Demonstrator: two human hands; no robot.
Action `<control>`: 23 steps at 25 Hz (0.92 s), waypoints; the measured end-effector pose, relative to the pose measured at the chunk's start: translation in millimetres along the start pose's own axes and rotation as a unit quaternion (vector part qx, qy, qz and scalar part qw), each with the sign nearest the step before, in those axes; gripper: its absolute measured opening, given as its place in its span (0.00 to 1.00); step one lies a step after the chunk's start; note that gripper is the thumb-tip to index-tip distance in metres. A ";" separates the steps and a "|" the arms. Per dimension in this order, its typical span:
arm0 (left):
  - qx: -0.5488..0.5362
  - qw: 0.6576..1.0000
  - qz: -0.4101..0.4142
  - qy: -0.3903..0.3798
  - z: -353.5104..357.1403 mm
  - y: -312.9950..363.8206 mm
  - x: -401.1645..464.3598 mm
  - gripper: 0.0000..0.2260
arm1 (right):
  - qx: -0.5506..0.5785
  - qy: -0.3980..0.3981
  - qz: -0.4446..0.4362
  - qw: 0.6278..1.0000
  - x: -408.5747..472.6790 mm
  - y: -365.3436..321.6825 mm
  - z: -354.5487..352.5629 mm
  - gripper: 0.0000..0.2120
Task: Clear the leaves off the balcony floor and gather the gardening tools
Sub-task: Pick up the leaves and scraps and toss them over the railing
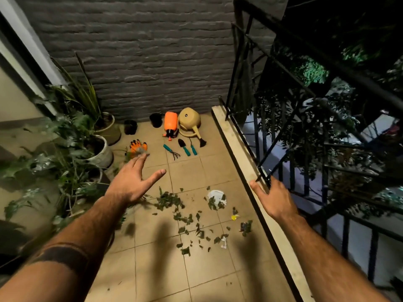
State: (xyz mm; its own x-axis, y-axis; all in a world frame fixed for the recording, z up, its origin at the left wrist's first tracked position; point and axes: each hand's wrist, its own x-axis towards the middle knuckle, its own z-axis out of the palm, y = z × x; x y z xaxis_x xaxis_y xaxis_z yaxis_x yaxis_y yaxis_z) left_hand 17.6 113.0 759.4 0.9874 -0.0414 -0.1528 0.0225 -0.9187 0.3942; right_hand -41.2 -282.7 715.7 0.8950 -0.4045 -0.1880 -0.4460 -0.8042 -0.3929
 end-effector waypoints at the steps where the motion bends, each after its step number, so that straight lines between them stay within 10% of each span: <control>1: -0.004 1.000 -0.013 -0.013 35.0 -6.7 14.8 0.48 | -0.006 -0.008 0.012 1.000 19.4 19.8 29.3 0.57; 14: 0.024 0.998 0.029 -0.048 537.3 -199.9 228.5 0.44 | -0.057 -0.049 0.022 0.997 224.2 224.6 495.8 0.45; 23: 0.103 0.987 0.036 -0.119 691.8 -255.6 292.0 0.52 | -0.093 -0.054 0.061 0.992 265.5 289.8 628.9 0.44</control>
State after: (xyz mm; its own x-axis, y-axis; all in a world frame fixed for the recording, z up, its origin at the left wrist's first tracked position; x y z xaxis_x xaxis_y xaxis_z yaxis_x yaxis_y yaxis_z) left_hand 191.7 64.1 -12.9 0.9196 -0.1778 -0.3502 -0.1023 -0.9693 0.2234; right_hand 72.0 -349.3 -14.2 0.8251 -0.4637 -0.3229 -0.5365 -0.8221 -0.1903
